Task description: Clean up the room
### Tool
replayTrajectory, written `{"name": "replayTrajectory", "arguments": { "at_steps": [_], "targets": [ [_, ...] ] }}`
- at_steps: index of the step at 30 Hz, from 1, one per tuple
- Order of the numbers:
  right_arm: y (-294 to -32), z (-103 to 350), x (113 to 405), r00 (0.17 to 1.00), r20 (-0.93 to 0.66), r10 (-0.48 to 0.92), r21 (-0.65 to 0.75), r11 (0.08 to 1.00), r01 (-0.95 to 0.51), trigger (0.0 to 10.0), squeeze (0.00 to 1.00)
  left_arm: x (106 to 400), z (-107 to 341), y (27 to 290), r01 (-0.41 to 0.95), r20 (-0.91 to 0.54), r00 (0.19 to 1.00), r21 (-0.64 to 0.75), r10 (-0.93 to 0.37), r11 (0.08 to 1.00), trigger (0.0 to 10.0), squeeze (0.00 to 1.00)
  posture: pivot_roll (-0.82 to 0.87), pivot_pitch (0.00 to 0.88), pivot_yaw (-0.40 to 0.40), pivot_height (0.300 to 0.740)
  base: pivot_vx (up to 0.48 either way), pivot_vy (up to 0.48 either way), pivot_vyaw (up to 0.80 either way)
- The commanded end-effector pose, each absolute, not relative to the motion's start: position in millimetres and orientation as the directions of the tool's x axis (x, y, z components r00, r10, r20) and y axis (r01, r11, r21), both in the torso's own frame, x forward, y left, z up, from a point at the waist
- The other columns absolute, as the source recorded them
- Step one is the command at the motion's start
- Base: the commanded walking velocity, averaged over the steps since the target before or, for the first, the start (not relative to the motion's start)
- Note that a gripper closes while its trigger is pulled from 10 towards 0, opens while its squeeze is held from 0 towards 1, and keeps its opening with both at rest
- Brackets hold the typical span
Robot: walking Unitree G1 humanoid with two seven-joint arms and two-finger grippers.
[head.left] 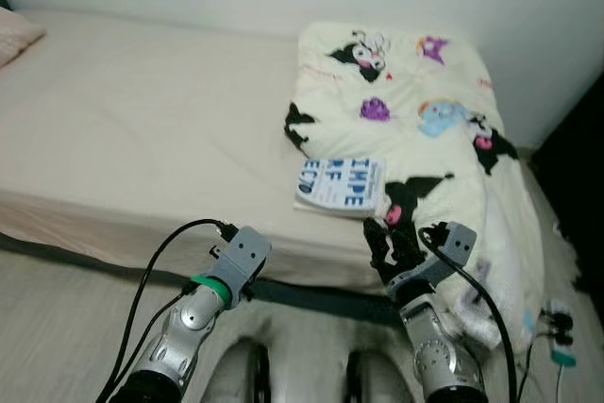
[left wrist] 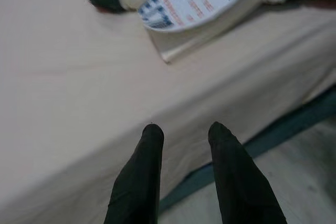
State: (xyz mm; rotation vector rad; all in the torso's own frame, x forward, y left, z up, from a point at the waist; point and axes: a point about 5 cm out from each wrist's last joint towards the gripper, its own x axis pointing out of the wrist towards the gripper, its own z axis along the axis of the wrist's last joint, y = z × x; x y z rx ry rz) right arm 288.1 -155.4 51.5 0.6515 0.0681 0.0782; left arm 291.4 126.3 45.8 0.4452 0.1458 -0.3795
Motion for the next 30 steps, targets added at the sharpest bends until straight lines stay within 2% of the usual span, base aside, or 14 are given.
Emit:
{"name": "replayTrajectory", "arguments": {
  "at_steps": [1,10,15,19,22,23,24,30],
  "targets": [
    [-157,47,286,0.994,-0.055,0.092,0.632,0.774,-0.036,10.0,0.0,288,42,127,0.399,-0.233,0.915,0.389,-0.33,0.83,10.0,0.0,0.01,0.061,0.048,0.58,0.0,0.0,0.0],
    [-149,54,289,0.985,-0.012,0.17,0.671,0.732,-0.118,10.0,0.0,287,43,129,0.397,-0.233,0.916,0.393,-0.328,0.829,10.0,0.0,0.02,0.079,0.052,0.545,0.0,0.0,0.0],
    [-129,67,298,0.943,0.078,0.322,0.714,0.642,-0.279,10.0,0.0,283,44,129,0.397,-0.229,0.916,0.393,-0.33,0.83,10.0,0.0,0.03,0.1,0.053,0.52,0.0,0.0,0.0],
    [-114,76,309,0.908,0.106,0.406,0.718,0.6,-0.353,10.0,0.0,280,46,129,0.396,-0.222,0.917,0.393,-0.332,0.83,10.0,0.0,0.05,0.117,0.052,0.52,0.0,0.0,0.0],
    [-101,85,316,0.866,0.148,0.478,0.732,0.535,-0.42,10.0,0.0,279,49,131,0.391,-0.215,0.919,0.396,-0.33,0.831,10.0,0.0,0.07,0.127,0.048,0.52,0.0,0.0,0.0],
    [-101,85,316,0.866,0.148,0.478,0.732,0.535,-0.42,10.0,0.0,279,49,131,0.391,-0.215,0.919,0.396,-0.33,0.831,10.0,0.0,0.07,0.127,0.048,0.52,0.0,0.0,0.0],
    [-97,89,320,0.858,0.161,0.487,0.76,0.494,-0.423,10.0,0.0,279,52,133,0.384,-0.208,0.922,0.397,-0.325,0.834,10.0,0.0,0.08,0.135,0.045,0.52,0.0,0.0,0.0],
    [-98,87,324,0.867,0.141,0.478,0.775,0.492,-0.397,10.0,0.0,278,55,134,0.377,-0.202,0.925,0.399,-0.32,0.836,10.0,0.0,0.09,0.141,0.045,0.52,0.0,0.0,0.0]
  ]
}}
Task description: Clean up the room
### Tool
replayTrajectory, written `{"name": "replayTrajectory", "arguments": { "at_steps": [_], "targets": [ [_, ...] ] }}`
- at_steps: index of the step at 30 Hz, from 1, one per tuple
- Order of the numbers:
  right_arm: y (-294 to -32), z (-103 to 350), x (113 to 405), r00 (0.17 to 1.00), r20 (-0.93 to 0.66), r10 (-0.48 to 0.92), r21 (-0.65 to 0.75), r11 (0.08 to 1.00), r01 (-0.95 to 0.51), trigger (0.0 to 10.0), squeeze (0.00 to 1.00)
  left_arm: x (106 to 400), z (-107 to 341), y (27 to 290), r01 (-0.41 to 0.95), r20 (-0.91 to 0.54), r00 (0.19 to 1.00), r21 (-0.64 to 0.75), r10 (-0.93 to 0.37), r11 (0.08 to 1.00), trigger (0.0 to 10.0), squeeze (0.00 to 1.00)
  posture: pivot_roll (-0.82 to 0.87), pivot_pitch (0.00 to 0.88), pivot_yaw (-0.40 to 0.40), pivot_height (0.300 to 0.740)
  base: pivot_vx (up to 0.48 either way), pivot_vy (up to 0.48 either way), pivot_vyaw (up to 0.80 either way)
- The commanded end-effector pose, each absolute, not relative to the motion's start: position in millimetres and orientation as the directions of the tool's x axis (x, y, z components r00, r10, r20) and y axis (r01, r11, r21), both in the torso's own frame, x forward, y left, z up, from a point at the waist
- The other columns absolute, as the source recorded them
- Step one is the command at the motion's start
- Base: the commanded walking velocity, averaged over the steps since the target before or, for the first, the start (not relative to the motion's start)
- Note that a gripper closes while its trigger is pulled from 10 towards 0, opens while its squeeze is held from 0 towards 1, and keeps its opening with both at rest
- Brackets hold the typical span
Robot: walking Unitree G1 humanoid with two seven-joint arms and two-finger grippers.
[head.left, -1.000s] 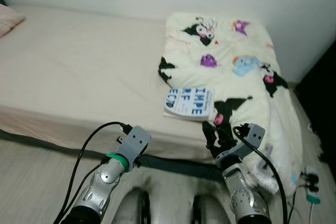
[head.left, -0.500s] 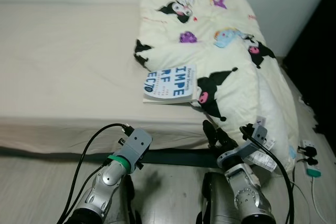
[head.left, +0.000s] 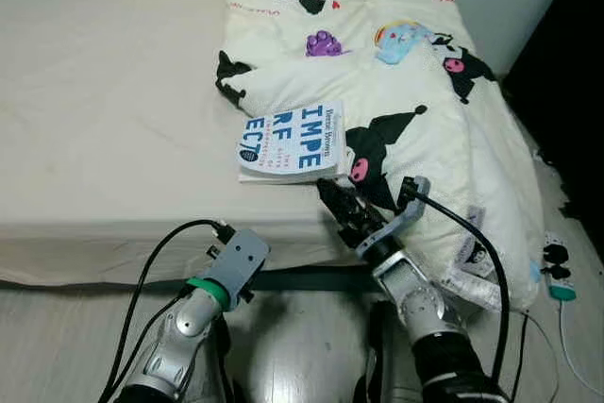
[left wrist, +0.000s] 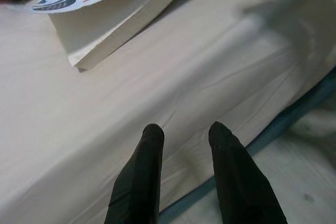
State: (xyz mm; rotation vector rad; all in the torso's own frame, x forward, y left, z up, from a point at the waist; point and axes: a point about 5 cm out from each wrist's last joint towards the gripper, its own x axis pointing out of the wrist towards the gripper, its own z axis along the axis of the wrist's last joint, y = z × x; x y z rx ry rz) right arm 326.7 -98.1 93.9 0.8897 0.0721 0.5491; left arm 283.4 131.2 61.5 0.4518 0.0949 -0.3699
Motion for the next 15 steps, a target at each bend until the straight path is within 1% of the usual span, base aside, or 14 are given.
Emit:
{"name": "replayTrajectory", "arguments": {
  "at_steps": [1,2,3,5,7,8,9,12,14,15],
  "targets": [
    [-98,87,324,0.867,0.141,0.478,0.775,0.492,-0.397,10.0,0.0,278,55,134,0.377,-0.202,0.925,0.399,-0.32,0.836,10.0,0.0,0.09,0.141,0.045,0.52,0.0,0.0,0.0],
    [-101,83,328,0.884,0.112,0.453,0.79,0.499,-0.356,10.0,0.0,278,57,135,0.373,-0.198,0.927,0.399,-0.319,0.837,10.0,0.0,0.11,0.153,0.046,0.52,0.0,0.0,0.0],
    [-101,83,328,0.884,0.112,0.453,0.79,0.499,-0.356,10.0,0.0,278,57,135,0.373,-0.198,0.927,0.399,-0.319,0.837,10.0,0.0,0.11,0.153,0.046,0.52,0.0,0.0,0.0],
    [-108,77,333,0.912,0.054,0.407,0.811,0.515,-0.278,10.0,0.0,275,63,137,0.367,-0.188,0.93,0.402,-0.316,0.839,10.0,0.0,0.14,0.182,0.048,0.52,0.0,0.0,0.0],
    [-108,77,333,0.912,0.054,0.407,0.811,0.515,-0.278,10.0,0.0,275,63,137,0.367,-0.188,0.93,0.402,-0.316,0.839,10.0,0.0,0.14,0.182,0.048,0.52,0.0,0.0,0.0],
    [-113,76,339,0.92,0.035,0.391,0.805,0.535,-0.258,10.0,0.0,270,69,141,0.357,-0.181,0.934,0.405,-0.309,0.841,10.0,0.0,0.17,0.208,0.045,0.52,0.0,0.0,0.0],
    [-113,76,339,0.92,0.035,0.391,0.805,0.535,-0.258,10.0,0.0,270,69,141,0.357,-0.181,0.934,0.405,-0.309,0.841,10.0,0.0,0.17,0.208,0.045,0.52,0.0,0.0,0.0],
    [-121,81,348,0.934,0.014,0.357,0.769,0.594,-0.238,10.0,0.0,262,73,146,0.341,-0.179,0.939,0.407,-0.293,0.847,10.0,0.0,0.18,0.232,0.041,0.52,0.0,0.0,0.0],
    [-122,82,349,0.936,0.01,0.352,0.764,0.601,-0.234,10.0,0.0,261,73,146,0.339,-0.18,0.94,0.406,-0.29,0.848,10.0,0.0,0.18,0.232,0.041,0.52,0.0,0.0,0.0],
    [-124,85,352,0.937,0.015,0.348,0.756,0.61,-0.238,10.0,0.0,258,72,147,0.337,-0.183,0.941,0.406,-0.286,0.849,10.0,0.0,0.19,0.247,0.039,0.52,0.0,0.0,0.0]
  ]
}}
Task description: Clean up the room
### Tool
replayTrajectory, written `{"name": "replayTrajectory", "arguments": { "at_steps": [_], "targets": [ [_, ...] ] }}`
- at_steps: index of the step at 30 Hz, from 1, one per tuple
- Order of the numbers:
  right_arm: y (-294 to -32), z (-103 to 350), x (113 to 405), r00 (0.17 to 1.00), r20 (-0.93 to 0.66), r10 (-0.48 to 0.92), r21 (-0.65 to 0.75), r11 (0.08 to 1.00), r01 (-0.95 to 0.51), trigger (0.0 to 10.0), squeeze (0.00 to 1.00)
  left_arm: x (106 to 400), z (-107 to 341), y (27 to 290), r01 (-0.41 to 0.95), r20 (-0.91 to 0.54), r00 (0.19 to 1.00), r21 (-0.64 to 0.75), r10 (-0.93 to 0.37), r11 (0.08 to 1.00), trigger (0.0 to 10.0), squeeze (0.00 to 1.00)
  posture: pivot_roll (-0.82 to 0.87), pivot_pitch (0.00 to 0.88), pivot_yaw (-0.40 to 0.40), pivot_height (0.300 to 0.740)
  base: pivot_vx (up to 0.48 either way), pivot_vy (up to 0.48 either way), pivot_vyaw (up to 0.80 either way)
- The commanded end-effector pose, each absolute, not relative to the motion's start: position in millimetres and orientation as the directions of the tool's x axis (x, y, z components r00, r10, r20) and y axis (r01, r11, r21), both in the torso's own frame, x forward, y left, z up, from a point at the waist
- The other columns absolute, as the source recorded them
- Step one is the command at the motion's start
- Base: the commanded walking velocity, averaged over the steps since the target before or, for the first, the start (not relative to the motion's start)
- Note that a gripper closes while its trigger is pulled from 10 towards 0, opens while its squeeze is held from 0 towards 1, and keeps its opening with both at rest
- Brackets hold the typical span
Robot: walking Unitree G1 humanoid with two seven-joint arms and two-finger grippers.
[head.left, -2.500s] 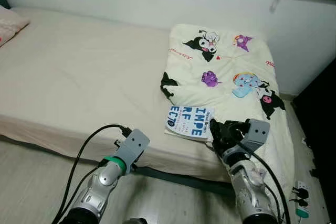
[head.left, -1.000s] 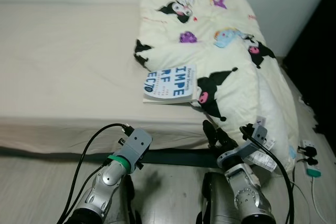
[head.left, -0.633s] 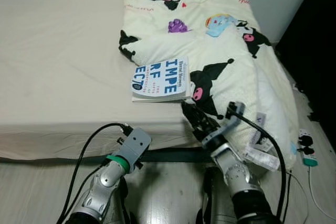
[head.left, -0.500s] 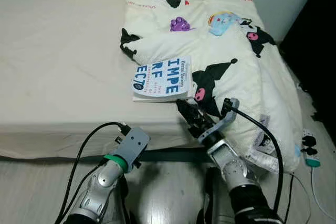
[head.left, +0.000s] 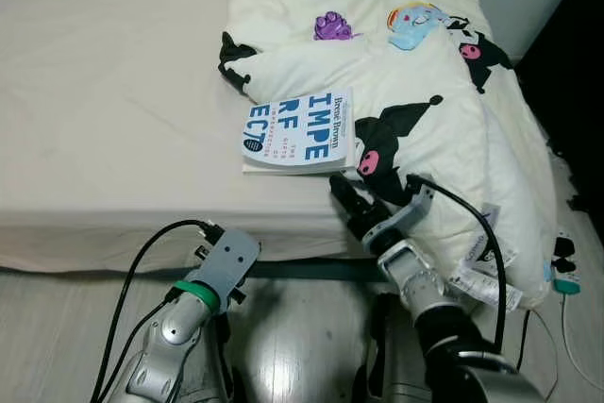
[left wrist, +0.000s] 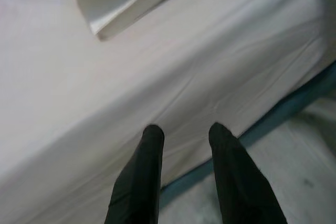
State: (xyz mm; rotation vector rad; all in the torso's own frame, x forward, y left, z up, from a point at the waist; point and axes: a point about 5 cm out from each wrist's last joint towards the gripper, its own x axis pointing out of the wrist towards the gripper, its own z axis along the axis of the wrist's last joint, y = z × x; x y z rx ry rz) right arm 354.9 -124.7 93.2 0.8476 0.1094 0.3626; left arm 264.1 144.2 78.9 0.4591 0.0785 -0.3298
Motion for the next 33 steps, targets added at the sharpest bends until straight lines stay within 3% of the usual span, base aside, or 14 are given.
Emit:
{"name": "replayTrajectory", "arguments": {
  "at_steps": [1,7,12,20,27,33],
  "targets": [
    [-124,89,355,0.935,0.028,0.353,0.749,0.613,-0.254,10.0,0.0,255,72,147,0.336,-0.186,0.941,0.405,-0.284,0.85,10.0,0.0,0.2,0.253,0.039,0.52,0.0,0.0,0.0],
    [-121,99,361,0.923,0.058,0.38,0.733,0.611,-0.297,10.0,0.0,250,72,147,0.336,-0.193,0.941,0.401,-0.28,0.852,10.0,0.0,0.21,0.268,0.037,0.52,0.0,0.0,0.0],
    [-105,117,370,0.868,0.116,0.483,0.706,0.575,-0.414,10.0,0.0,243,75,146,0.334,-0.21,0.94,0.394,-0.27,0.856,10.0,0.0,0.22,0.288,0.033,0.52,0.0,0.0,0.0],
    [-101,121,372,0.854,0.117,0.506,0.693,0.574,-0.435,10.0,0.0,238,76,145,0.333,-0.222,0.939,0.389,-0.264,0.859,10.0,0.0,0.22,0.296,0.034,0.52,0.0,0.0,0.0],
    [-101,109,370,0.858,0.019,0.513,0.657,0.64,-0.397,10.0,0.0,235,76,144,0.336,-0.231,0.937,0.386,-0.263,0.859,10.0,0.0,0.22,0.299,0.03,0.52,0.0,0.0,0.0],
    [-104,112,370,0.85,0.058,0.524,0.657,0.621,-0.427,10.0,0.0,235,77,143,0.337,-0.238,0.936,0.385,-0.261,0.859,10.0,0.0,0.22,0.3,0.033,0.52,0.0,0.0,0.0]
  ]
}}
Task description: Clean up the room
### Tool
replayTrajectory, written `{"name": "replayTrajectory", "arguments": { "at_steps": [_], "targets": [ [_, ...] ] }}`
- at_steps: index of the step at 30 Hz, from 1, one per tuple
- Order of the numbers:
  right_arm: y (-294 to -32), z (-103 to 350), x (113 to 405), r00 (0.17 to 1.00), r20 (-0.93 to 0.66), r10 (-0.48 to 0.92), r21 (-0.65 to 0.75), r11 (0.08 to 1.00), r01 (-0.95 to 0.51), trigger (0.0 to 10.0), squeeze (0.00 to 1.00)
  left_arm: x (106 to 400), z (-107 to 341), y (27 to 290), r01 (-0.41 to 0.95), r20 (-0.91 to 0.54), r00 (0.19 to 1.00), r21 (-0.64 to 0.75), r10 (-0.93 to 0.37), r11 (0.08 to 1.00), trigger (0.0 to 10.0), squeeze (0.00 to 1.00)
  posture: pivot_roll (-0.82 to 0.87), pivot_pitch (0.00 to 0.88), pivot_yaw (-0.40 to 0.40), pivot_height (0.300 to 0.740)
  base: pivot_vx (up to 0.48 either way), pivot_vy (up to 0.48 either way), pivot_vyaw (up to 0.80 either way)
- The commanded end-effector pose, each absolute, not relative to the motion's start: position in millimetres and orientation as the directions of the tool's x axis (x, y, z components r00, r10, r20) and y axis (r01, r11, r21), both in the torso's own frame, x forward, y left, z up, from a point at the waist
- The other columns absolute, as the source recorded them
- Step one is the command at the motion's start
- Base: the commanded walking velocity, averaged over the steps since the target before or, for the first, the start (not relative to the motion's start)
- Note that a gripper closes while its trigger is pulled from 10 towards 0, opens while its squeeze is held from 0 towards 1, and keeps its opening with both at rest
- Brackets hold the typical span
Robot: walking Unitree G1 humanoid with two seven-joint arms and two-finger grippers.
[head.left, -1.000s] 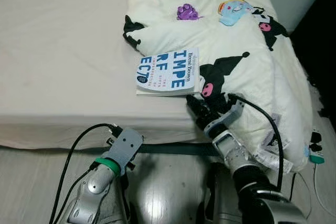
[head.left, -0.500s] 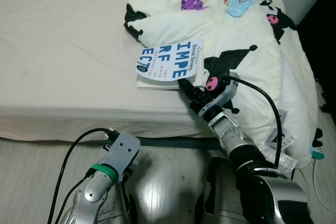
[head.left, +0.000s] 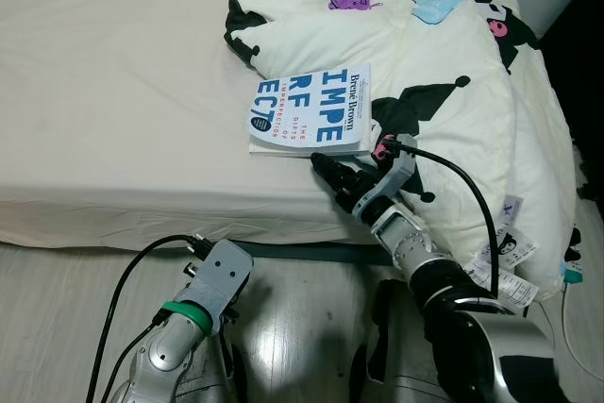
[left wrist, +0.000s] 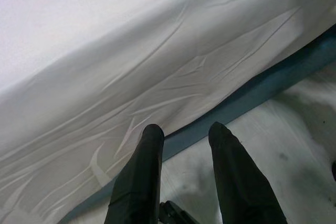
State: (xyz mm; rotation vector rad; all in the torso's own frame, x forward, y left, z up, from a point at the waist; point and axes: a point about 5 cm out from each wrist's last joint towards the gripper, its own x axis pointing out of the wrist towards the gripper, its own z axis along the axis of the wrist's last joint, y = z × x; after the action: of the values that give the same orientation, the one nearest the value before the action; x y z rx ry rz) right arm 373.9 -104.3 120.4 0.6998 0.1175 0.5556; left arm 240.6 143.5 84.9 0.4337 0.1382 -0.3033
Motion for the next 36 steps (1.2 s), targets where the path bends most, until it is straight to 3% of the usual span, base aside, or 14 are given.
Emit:
{"name": "replayTrajectory", "arguments": {
  "at_steps": [1,21,24,29,36],
  "targets": [
    [-107,116,373,0.855,0.072,0.513,0.656,0.622,-0.427,10.0,0.0,235,77,143,0.339,-0.238,0.935,0.385,-0.262,0.859,10.0,0.0,0.22,0.299,0.033,0.52,0.0,0.0,0.0],
    [-120,140,385,0.866,0.139,0.481,0.637,0.626,-0.45,10.0,0.0,233,78,142,0.342,-0.246,0.933,0.387,-0.261,0.856,10.0,0.0,0.22,0.303,0.033,0.52,0.0,0.0,0.0],
    [-109,134,378,0.784,0.114,0.61,0.6,0.587,-0.543,10.0,0.0,233,78,141,0.345,-0.248,0.932,0.388,-0.264,0.854,10.0,0.0,0.22,0.3,0.034,0.52,0.0,0.0,0.0],
    [-106,131,377,0.769,0.102,0.631,0.603,0.575,-0.552,10.0,0.0,234,77,141,0.347,-0.249,0.931,0.389,-0.265,0.853,10.0,0.0,0.22,0.296,0.034,0.52,0.0,0.0,0.0],
    [-117,140,383,0.822,0.144,0.551,0.64,0.582,-0.502,10.0,0.0,236,78,140,0.35,-0.246,0.931,0.39,-0.27,0.852,10.0,0.0,0.22,0.292,0.035,0.52,0.0,0.0,0.0]
  ]
}}
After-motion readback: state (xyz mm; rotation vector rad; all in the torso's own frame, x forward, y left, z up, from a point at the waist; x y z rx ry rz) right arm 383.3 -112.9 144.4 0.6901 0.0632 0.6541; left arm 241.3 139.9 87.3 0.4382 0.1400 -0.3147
